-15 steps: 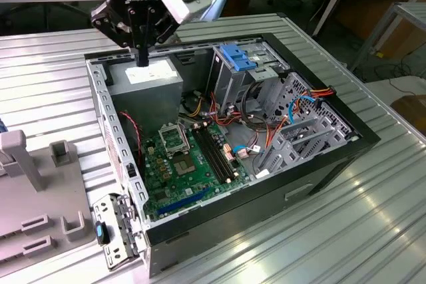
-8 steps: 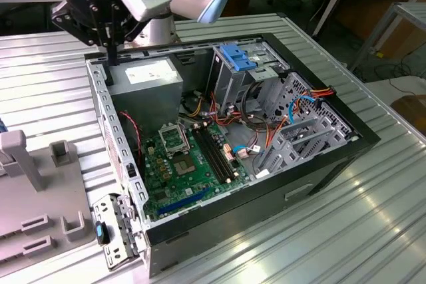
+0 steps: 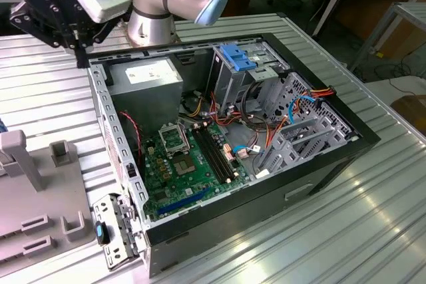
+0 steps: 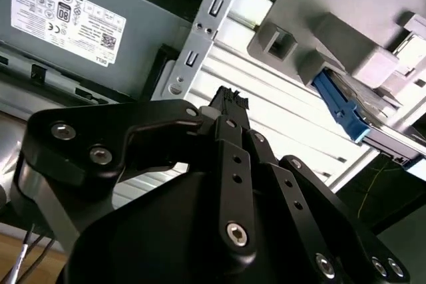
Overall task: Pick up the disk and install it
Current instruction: 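Reach for the disk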
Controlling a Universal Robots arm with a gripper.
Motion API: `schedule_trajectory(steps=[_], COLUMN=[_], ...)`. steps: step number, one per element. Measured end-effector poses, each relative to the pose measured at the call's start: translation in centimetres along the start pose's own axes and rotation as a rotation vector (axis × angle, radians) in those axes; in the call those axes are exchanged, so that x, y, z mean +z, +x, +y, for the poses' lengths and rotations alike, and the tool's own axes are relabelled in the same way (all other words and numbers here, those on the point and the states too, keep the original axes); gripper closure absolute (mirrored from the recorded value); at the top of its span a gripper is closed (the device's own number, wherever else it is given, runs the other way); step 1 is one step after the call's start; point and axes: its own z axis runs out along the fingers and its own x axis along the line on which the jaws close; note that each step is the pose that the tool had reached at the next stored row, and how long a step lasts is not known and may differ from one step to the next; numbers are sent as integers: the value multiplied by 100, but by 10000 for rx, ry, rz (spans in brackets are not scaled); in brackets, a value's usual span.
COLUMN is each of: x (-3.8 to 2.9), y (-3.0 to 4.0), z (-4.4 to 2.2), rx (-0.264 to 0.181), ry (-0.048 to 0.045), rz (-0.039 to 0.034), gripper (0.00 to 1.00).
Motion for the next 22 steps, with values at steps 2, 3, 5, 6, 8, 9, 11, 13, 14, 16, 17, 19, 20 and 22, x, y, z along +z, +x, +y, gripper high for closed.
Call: schedule_trajectory(steps=[2, 3, 5, 6, 8, 9, 11, 13, 14, 16, 17, 19, 20, 22], x=[2, 2, 4, 6, 8, 9, 9, 8, 8, 8, 8, 7, 6, 6], y=[177, 228, 352, 430, 585, 636, 803, 950, 1001, 1189, 1231, 1419, 1466, 1582], z=[6, 7, 10, 13, 13, 11, 1, -10, -14, -29, -32, -46, -50, -58], rx=[-1, 0, -1, 0, -1, 0, -1, 1, 1, -1, 0, 0, -1, 1], ry=[1, 1, 1, 0, 1, 1, 1, 1, 1, 1, 1, 1, 1, 1], rz=[1, 1, 1, 0, 1, 1, 1, 2, 1, 1, 1, 1, 1, 0], gripper=[89, 89, 89, 89, 89, 89, 89, 89, 89, 89, 89, 89, 89, 89])
